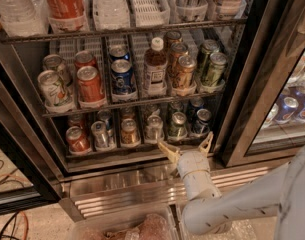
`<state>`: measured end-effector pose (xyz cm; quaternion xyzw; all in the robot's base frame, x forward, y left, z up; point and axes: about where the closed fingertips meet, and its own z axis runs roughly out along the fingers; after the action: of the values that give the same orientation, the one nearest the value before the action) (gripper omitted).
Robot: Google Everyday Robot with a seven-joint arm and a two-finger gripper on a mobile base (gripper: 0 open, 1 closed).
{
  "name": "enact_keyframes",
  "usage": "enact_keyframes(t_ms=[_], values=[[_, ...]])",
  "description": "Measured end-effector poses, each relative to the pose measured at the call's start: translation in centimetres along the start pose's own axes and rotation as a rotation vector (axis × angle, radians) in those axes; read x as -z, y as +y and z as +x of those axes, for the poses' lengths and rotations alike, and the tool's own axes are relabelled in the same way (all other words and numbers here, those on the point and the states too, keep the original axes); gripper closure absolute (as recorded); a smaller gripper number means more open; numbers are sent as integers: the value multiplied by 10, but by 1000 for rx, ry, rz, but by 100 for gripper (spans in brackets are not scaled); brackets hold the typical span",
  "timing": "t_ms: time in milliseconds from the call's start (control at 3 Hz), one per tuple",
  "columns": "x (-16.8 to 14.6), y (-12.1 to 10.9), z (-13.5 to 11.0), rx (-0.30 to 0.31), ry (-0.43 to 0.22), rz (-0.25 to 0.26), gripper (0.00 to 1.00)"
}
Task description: Pick green can from bottom shelf of fridge
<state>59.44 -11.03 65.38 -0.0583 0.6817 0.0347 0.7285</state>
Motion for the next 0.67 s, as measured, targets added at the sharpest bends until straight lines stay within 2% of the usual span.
enact_keyframes(t_ms=[333, 667], values=[[39, 9, -24, -39, -61, -38, 0], [39, 9, -24, -39, -61, -38, 0]])
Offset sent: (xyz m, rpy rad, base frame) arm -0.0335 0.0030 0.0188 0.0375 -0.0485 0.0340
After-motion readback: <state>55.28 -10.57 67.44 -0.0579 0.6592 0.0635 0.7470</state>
